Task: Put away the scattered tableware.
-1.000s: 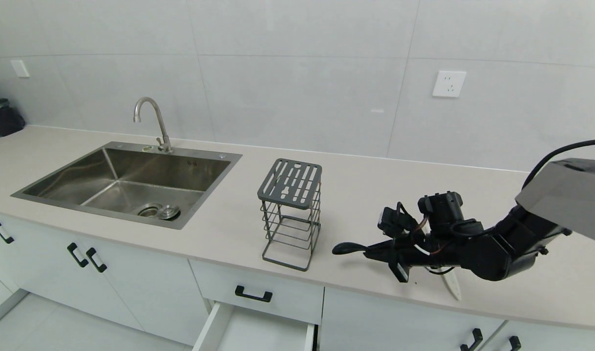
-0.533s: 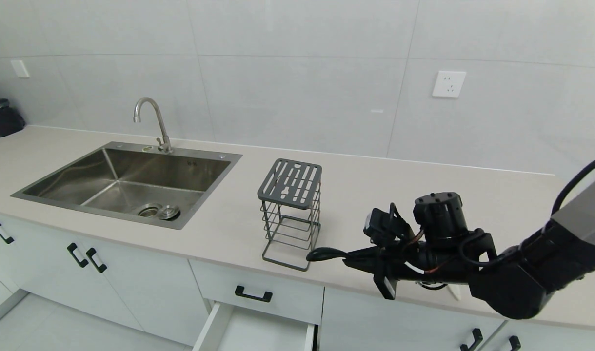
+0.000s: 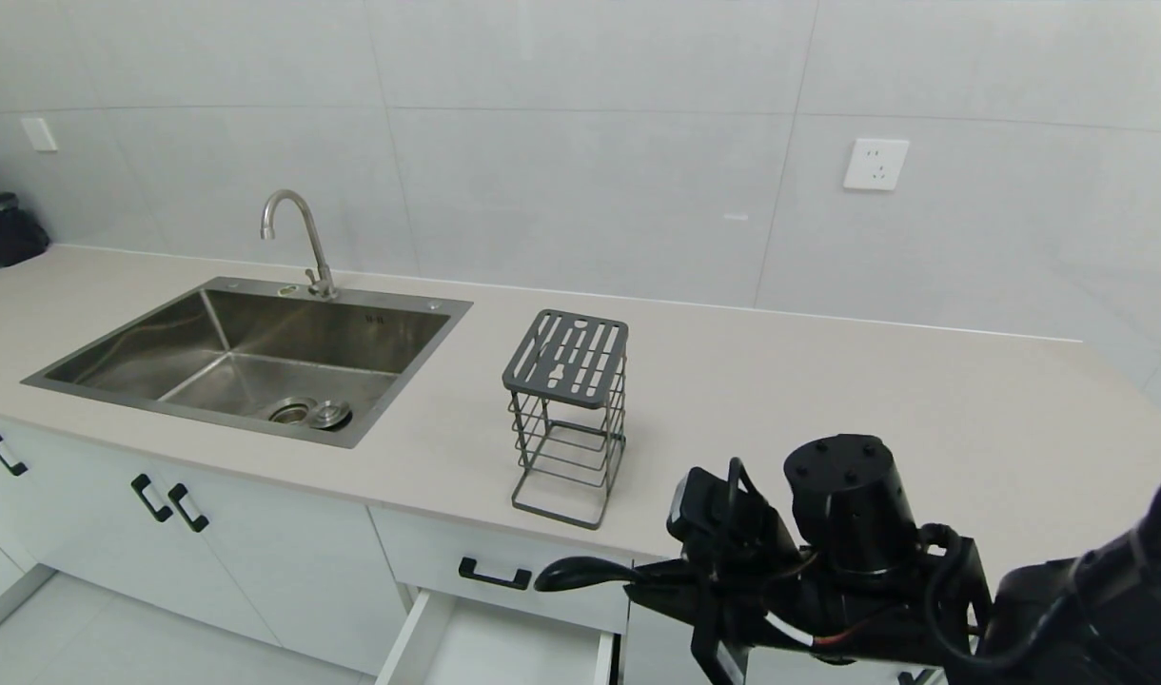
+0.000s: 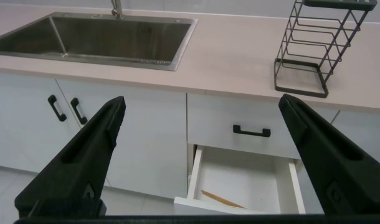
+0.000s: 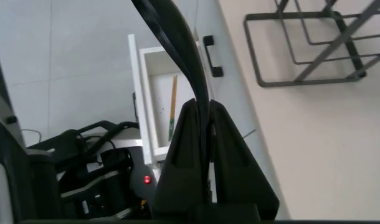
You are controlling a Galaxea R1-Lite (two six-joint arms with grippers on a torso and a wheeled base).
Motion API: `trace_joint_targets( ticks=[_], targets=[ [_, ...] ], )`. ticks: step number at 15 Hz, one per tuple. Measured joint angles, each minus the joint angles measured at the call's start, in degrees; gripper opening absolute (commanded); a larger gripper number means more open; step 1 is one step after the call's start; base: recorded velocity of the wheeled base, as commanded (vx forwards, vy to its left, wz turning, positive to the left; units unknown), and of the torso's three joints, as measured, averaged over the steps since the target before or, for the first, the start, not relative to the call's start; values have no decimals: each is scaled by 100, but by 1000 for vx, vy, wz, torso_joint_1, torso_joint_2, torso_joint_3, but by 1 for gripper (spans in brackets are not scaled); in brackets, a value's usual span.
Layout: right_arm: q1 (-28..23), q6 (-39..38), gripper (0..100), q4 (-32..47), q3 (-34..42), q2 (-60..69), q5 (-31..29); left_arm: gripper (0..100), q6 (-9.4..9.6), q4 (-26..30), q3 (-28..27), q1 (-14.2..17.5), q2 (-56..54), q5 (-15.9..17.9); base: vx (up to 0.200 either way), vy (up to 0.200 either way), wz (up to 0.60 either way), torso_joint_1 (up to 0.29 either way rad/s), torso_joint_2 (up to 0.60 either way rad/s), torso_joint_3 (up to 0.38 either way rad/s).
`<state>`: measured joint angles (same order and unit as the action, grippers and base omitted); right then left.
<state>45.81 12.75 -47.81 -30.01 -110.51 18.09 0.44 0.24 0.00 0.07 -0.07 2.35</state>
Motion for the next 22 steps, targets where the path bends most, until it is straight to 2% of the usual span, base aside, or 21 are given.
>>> trace_joint_targets(
  ticks=[7, 11, 16, 22],
  targets=[
    [1141, -1013, 0, -180, -105, -93, -1015, 100, 0, 2, 0, 0, 0, 2, 0, 0, 0, 0, 0, 0],
    [1552, -1526, 0, -169, -601, -360, -1512, 100, -1, 0, 0, 0, 0, 2, 0, 0, 0, 0, 0, 0],
    [1629, -1509, 0, 7, -1353, -774, -1226, 100, 0, 0, 0, 0, 0, 2, 0, 0, 0, 0, 0, 0],
    [1634, -1504, 0, -15, -1425, -967, -1197, 100, 0, 0, 0, 0, 0, 2, 0, 0, 0, -46, 93, 46]
  ],
)
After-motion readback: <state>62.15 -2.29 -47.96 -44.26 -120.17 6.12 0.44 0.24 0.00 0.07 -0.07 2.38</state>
